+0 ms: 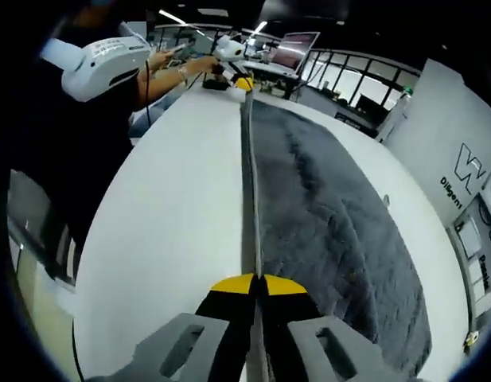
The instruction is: Open the folded towel by lifting each exposed corner and separating the folded layers until the towel lies flat within the target outline without major curled edges
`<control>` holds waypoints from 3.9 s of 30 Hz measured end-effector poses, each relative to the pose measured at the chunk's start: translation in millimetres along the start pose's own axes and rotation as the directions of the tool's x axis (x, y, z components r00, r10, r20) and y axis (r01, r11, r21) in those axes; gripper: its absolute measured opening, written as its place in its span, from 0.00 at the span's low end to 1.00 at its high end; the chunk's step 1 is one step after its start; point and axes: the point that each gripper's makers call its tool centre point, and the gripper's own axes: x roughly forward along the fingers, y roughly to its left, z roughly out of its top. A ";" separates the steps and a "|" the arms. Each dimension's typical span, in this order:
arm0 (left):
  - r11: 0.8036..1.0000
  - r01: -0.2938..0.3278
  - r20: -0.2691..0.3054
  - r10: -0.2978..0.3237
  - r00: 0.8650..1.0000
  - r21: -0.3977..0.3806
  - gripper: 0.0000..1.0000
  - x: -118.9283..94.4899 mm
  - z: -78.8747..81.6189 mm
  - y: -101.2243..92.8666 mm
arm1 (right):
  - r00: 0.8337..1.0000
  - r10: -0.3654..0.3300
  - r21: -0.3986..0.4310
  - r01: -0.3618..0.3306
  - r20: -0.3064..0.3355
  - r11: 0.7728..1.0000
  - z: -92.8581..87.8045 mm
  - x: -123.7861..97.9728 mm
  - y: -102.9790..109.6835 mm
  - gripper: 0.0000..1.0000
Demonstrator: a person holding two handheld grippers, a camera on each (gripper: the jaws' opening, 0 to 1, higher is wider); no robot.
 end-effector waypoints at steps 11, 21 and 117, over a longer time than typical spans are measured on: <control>0.998 0.049 -0.052 -0.050 0.997 -0.032 0.03 -12.4 -21.6 -14.7 | 0.996 0.087 0.050 -0.087 -0.001 0.995 -4.1 -1.0 22.2 0.00; 0.996 0.071 -0.068 -0.075 0.995 -0.050 0.04 -14.2 -33.0 -22.8 | 0.994 0.109 0.100 -0.109 0.000 0.989 -7.3 -3.0 33.1 0.01; 0.923 -0.347 -0.056 0.343 0.938 -0.168 0.09 189.6 30.9 154.0 | 0.875 -0.384 0.504 0.198 0.296 0.841 -15.0 -60.7 -33.8 0.99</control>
